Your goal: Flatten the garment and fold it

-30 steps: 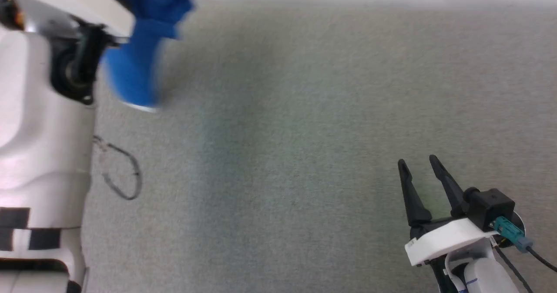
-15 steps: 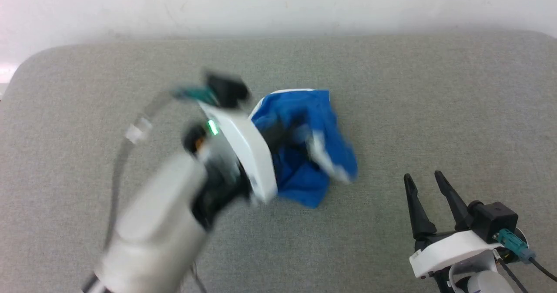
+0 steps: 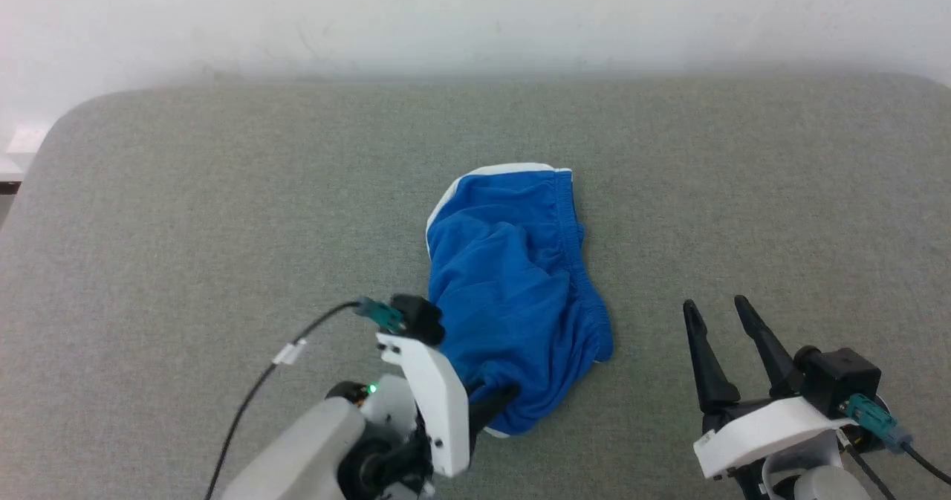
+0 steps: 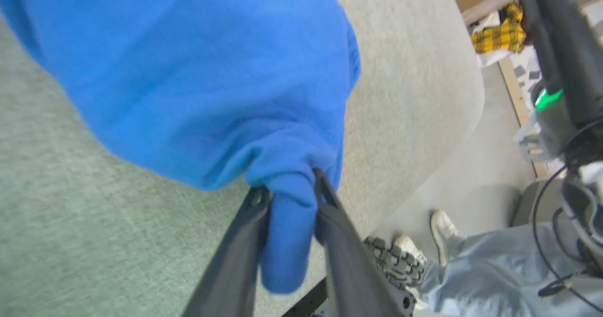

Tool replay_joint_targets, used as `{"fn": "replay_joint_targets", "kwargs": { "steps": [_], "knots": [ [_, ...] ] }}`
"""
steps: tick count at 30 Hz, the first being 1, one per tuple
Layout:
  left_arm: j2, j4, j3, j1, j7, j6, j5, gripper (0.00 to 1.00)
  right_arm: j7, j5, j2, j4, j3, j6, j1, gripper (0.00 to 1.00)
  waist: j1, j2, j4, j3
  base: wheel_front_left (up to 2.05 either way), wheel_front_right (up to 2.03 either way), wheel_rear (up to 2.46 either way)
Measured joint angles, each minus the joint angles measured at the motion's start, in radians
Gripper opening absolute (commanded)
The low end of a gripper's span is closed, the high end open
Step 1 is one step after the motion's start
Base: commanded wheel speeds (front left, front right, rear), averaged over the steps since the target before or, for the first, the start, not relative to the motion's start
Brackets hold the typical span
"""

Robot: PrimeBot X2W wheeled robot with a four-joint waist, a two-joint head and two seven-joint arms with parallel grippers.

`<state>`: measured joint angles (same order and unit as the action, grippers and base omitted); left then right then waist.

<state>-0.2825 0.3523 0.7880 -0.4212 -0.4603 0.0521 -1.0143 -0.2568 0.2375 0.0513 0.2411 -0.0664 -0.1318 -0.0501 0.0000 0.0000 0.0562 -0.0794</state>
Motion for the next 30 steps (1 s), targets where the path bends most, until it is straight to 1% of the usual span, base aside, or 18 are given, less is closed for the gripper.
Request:
{"fn": "replay_joint_targets", "kwargs": {
  "steps": [3, 5, 8, 11, 12, 14, 16, 17, 19, 20, 22, 24, 26, 30],
  "knots": [
    [0.005, -0.056, -0.099, 0.018, 0.085, -0.020, -0.063, 1.00, 0.000, 0.006, 0.000, 0.001, 0.004, 0.000, 0.014, 1.00, 0.0000, 0.0000, 0.006, 0.015, 0.00, 0.00, 0.00],
    [0.007, -0.098, -0.174, 0.030, 0.152, -0.021, -0.106, 1.00, 0.000, 0.010, 0.001, 0.002, 0.004, 0.000, 0.023, 1.00, 0.0000, 0.0000, 0.011, 0.026, 0.00, 0.00, 0.00],
    [-0.005, -0.144, -0.283, 0.037, 0.288, -0.030, -0.121, 1.00, 0.000, 0.010, 0.000, 0.004, 0.002, 0.000, 0.033, 1.00, 0.0000, 0.0000, 0.018, 0.041, 0.00, 0.00, 0.00],
    [-0.049, -0.154, -0.378, 0.049, 0.486, -0.067, -0.041, 1.00, 0.000, 0.020, 0.000, 0.004, 0.001, 0.000, 0.035, 1.00, -0.0001, 0.0000, 0.021, 0.055, 0.00, 0.00, 0.00],
    [-0.070, -0.153, -0.400, 0.054, 0.563, -0.087, 0.011, 1.00, 0.000, 0.020, 0.000, 0.003, 0.001, 0.000, 0.035, 1.00, -0.0001, 0.0000, 0.021, 0.058, 0.00, 0.00, 0.00],
    [-0.104, -0.151, -0.423, 0.072, 0.669, -0.110, 0.097, 1.00, 0.000, 0.023, 0.000, 0.004, 0.001, 0.000, 0.035, 1.00, -0.0001, 0.0000, 0.021, 0.062, 0.00, 0.00, 0.00],
    [-0.118, -0.151, -0.436, 0.100, 0.706, -0.137, 0.183, 1.00, 0.000, 0.026, 0.000, 0.008, 0.001, 0.000, 0.035, 1.00, 0.0000, 0.0000, 0.020, 0.063, 0.00, 0.00, 0.00],
    [-0.116, -0.154, -0.451, 0.118, 0.713, -0.151, 0.217, 1.00, 0.000, 0.028, 0.000, 0.011, 0.001, 0.000, 0.035, 1.00, 0.0000, 0.0000, 0.020, 0.062, 0.00, 0.00, 0.00],
    [-0.101, -0.176, -0.496, 0.162, 0.717, -0.174, 0.287, 1.00, 0.000, 0.030, 0.000, 0.019, 0.000, 0.000, 0.035, 1.00, 0.0000, 0.0000, 0.020, 0.060, 0.00, 0.00, 0.00],
    [-0.089, -0.198, -0.519, 0.184, 0.717, -0.177, 0.326, 1.00, 0.000, 0.033, 0.000, 0.023, -0.001, 0.000, 0.035, 1.00, 0.0000, 0.0000, 0.020, 0.059, 0.00, 0.00, 0.00],
    [-0.056, -0.236, -0.555, 0.230, 0.718, -0.177, 0.402, 1.00, 0.000, 0.044, 0.000, 0.033, -0.003, 0.000, 0.035, 1.00, 0.0000, 0.0000, 0.020, 0.056, 0.00, 0.00, 0.00],
    [-0.021, -0.251, -0.570, 0.280, 0.717, -0.173, 0.460, 1.00, 0.003, 0.058, 0.000, 0.054, -0.008, 0.000, 0.034, 1.00, 0.0001, 0.0000, 0.018, 0.053, 0.00, 0.00, 0.00],
    [0.011, -0.263, -0.591, 0.319, 0.717, -0.163, 0.508, 1.00, 0.031, 0.064, 0.000, 0.079, -0.011, 0.000, 0.025, 1.00, 0.0000, 0.0000, 0.016, 0.050, 0.00, 0.00, 0.00],
    [0.061, -0.281, -0.636, 0.348, 0.717, -0.140, 0.580, 1.00, 0.166, 0.079, 0.001, 0.128, -0.028, 0.000, -0.063, 1.00, 0.0000, 0.0000, 0.014, 0.040, 0.00, 0.00, 0.00]
  ]
}}
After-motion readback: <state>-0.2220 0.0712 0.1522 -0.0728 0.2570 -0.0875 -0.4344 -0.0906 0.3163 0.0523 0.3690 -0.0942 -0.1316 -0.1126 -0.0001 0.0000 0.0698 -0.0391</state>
